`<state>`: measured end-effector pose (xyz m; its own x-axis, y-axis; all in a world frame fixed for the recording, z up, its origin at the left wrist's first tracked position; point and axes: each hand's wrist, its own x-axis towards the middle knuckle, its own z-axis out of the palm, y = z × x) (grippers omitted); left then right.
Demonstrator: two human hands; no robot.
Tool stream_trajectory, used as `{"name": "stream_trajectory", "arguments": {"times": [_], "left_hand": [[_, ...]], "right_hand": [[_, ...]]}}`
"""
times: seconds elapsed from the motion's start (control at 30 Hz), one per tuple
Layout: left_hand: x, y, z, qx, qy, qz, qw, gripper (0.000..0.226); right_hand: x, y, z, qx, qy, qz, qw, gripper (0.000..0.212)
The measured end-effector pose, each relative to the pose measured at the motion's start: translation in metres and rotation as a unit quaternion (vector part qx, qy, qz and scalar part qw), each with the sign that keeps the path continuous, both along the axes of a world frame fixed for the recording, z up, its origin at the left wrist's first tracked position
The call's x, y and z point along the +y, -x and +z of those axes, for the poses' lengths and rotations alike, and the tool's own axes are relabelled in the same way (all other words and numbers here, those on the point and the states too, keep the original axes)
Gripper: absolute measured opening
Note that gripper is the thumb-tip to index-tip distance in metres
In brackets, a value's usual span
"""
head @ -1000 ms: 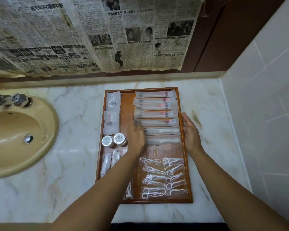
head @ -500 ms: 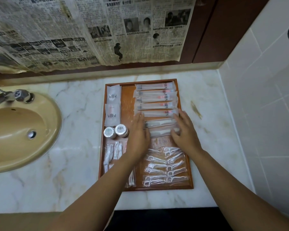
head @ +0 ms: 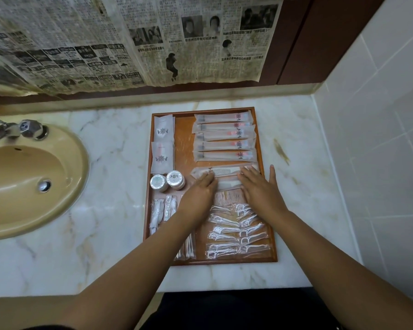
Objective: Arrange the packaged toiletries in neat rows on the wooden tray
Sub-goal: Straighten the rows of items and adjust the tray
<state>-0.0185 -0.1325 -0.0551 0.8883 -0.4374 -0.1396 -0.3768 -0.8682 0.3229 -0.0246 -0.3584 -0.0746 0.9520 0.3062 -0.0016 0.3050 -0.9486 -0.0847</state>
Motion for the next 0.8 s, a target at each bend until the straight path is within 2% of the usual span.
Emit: {"name": "stream_trajectory", "arguments": {"times": [0.23, 0.57, 0.7, 0.8], "left_hand": [[0.002, 0.001, 0.002, 0.014, 0.019, 0.001, 1.0, 0.058], [0.009, -0.001, 0.004, 0.017, 0.051, 0.001, 0.999, 0.047], [0.006, -0.005, 0.009, 0.015, 0.035, -0.016, 0.999, 0.057], [0.008, -0.015, 0.008, 0.008, 0.036, -0.026, 0.999, 0.052]], "right_hand": [[0.003, 0.013, -0.005, 0.021, 0.023, -0.018, 0.999, 0.056], [-0.003, 0.004, 0.003, -0.018, -0.047, -0.025, 0.998, 0.031], [-0.005, -0.001, 0.01, 0.02, -0.05, -0.032, 0.998, 0.042], [-0.005, -0.004, 0.012, 0.018, -0.057, -0.028, 0.998, 0.032]]}}
